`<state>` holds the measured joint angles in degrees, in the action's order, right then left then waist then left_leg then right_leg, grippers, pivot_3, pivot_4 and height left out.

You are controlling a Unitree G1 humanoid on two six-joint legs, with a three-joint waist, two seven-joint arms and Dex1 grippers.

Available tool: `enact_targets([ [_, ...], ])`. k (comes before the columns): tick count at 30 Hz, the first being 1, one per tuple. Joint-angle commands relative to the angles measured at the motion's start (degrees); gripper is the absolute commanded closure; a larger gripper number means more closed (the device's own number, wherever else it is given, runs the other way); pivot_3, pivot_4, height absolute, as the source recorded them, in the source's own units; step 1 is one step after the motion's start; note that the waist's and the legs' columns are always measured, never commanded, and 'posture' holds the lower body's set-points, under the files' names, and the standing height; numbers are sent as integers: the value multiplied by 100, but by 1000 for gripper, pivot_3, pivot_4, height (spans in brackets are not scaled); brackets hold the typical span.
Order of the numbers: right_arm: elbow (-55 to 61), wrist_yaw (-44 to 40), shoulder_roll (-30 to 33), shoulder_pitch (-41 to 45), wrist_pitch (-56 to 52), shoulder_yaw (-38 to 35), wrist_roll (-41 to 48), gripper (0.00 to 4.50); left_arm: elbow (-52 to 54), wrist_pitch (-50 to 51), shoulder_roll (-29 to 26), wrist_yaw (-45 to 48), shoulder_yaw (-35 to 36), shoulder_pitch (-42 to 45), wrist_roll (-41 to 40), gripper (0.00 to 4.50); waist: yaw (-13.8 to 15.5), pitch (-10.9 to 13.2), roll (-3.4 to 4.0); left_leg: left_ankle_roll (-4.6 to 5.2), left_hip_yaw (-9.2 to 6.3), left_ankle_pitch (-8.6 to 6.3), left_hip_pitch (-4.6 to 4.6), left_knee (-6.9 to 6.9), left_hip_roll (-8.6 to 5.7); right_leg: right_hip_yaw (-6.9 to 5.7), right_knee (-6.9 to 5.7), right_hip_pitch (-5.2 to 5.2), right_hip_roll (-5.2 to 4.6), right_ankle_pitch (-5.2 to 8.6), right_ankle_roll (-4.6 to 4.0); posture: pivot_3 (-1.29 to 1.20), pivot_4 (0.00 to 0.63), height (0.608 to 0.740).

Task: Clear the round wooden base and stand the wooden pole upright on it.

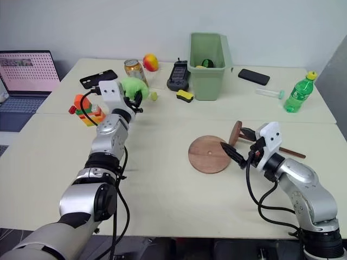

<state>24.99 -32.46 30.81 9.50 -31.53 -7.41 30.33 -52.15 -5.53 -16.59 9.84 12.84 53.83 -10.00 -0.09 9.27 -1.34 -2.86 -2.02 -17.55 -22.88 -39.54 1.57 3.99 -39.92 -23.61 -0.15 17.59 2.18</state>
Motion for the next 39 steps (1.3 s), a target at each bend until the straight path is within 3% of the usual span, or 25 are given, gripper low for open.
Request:
enact_targets([
  [1,177,18,-32,-40,110,-58,7,0,466,-148,-136,-44,28,-117,55,1188,-3,0,0,1,-11,-1,0,-6,-3,-3,-4,1,3,0,0,0,150,740],
  [7,189,26,-46,-42,88,-44,9,0,582,-152,-246,-115,59,-159,73,67,-4,0,0,22,-40,-12,2,-24,-9,-25,-16,17,14,0,0,0,150,740],
  [12,172,25,-8,-30,62,-63,-5,0,1047,-72,-245,62,40,-227,-30,26,4,0,0,21,-50,-12,-3,-29,-9,-32,-13,20,11,0,0,0,150,740],
  [17,177,-139,409,-212,-13,-369,-4,0,3077,1087,-349,1223,-336,-1151,-567,26,-8,-2,3,1,-51,-1,-2,-28,-2,-29,-12,22,9,0,0,0,150,740],
  [23,-212,-560,1379,-98,-33,-513,-308,0,5693,3037,-1353,2947,-977,-2526,-1521,26,-50,0,8,3,-57,-1,0,-28,4,-30,-14,25,12,0,-1,0,150,740],
  [27,-1034,-1006,2248,416,-125,195,-1031,0,6692,3557,-2214,3991,-1400,-3087,-1791,26,-82,-1,24,25,-59,-13,12,-27,1,-27,-8,39,14,0,-1,0,150,740],
  [31,-2071,-1979,2573,1495,107,1185,-1569,0,7018,3670,-2631,4593,-1627,-3171,-1860,26,-107,3,31,27,-58,-13,16,-31,0,-30,-8,44,15,1,-2,0,150,740],
  [39,-4765,-2772,1847,3574,1248,2593,-2944,0,7302,3258,-2334,4653,-1796,-3189,-1727,26,-175,5,35,28,-52,-13,10,-30,1,-26,-2,37,16,1,-3,0,150,740],
])
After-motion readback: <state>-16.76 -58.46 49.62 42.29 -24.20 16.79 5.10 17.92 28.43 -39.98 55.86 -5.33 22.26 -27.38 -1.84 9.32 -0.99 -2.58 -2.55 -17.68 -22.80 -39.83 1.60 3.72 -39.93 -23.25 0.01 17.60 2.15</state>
